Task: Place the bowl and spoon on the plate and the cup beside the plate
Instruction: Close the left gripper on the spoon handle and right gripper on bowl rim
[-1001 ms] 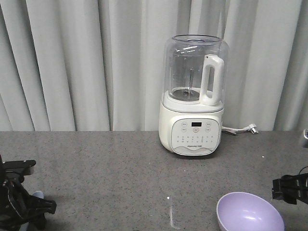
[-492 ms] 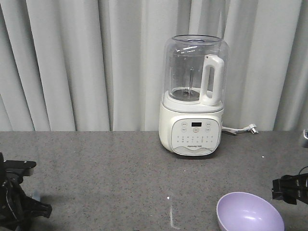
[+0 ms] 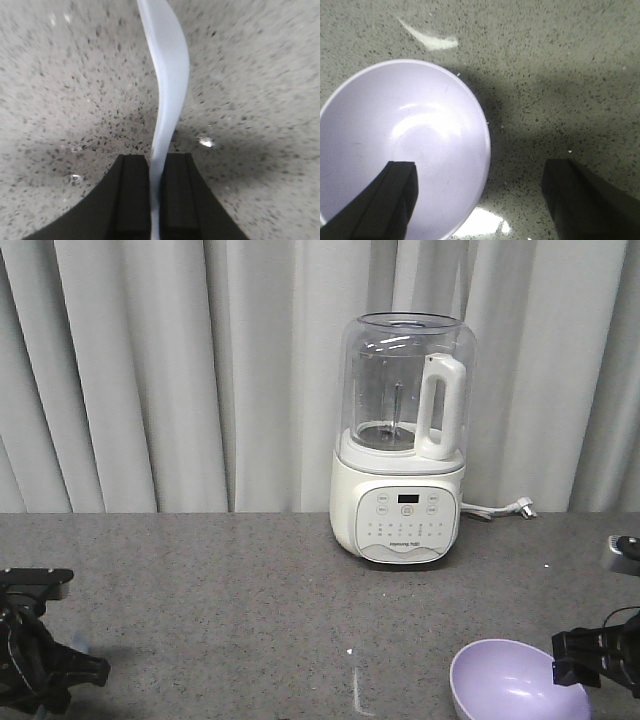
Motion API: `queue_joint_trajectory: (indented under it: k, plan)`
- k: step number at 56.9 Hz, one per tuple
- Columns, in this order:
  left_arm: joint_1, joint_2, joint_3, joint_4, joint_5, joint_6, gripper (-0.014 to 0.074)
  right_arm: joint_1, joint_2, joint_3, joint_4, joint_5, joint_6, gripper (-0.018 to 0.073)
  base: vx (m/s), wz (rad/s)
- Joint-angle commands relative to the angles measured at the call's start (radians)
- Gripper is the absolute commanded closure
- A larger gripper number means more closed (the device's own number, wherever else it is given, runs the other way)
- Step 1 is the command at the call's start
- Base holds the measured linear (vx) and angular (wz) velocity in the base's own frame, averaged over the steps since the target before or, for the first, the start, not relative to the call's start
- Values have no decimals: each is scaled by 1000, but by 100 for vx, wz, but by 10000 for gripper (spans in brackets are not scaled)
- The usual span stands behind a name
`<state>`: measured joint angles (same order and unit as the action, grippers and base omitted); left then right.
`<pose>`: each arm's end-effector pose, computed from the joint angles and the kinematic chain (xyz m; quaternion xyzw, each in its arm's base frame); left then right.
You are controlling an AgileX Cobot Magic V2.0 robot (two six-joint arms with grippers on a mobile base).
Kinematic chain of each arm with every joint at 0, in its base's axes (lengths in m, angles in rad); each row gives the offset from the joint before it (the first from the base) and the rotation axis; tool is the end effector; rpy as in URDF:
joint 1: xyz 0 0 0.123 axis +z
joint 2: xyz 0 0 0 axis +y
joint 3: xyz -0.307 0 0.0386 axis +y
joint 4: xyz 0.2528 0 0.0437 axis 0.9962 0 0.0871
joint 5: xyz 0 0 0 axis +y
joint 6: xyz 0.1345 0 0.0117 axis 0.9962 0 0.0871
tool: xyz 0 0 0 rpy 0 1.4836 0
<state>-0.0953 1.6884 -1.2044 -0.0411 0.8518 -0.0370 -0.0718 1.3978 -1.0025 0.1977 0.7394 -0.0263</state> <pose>0.3591 -0.0385 0.2164 0.0179 0.9867 -0.0280 0.1589 0.3038 -0.0039 0.2598 0.0751 0.9598 0.0704 0.2612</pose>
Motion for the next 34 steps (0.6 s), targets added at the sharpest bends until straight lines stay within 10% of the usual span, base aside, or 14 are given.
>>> queue_joint_trajectory:
  k: [1,22,34]
  plan:
    - [-1,-98,-30,-26,-44,11,603,-4,5,-36,16,-48,-4,3,0,0]
    - [-1,-220,-30,-30,-52,26,603,-4,145,-36,60,-91,-26,90,0,0]
    - [-1,-238,-30,-30,-54,28,603,-4,160,-36,88,-107,-72,575,0,0]
